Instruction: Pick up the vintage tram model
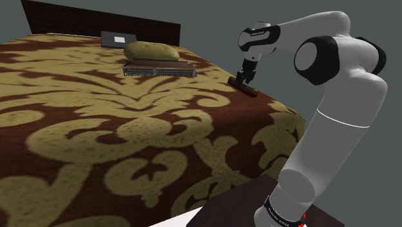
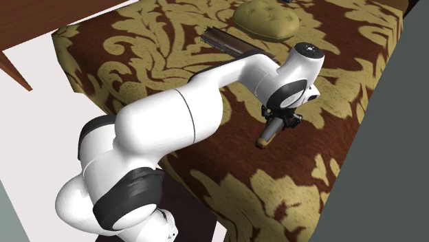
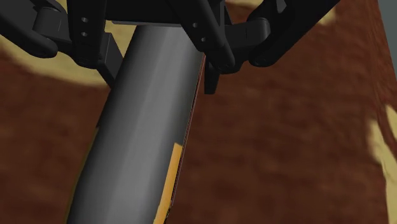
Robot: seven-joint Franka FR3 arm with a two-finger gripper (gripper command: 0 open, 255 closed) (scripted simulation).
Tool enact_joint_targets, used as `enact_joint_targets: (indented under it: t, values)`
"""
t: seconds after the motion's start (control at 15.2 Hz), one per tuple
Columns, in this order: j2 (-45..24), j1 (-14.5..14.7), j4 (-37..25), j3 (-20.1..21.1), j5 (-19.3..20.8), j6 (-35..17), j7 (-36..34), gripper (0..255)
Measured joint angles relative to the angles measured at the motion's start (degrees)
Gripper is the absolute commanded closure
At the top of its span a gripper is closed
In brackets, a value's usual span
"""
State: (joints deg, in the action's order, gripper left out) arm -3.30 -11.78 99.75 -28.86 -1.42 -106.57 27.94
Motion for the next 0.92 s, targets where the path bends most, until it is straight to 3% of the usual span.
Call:
enact_joint_targets:
  t: [0.92]
  values:
    - [-1.3,-0.5,-11.7,-0.3,-0.6,10.7,0.5,255]
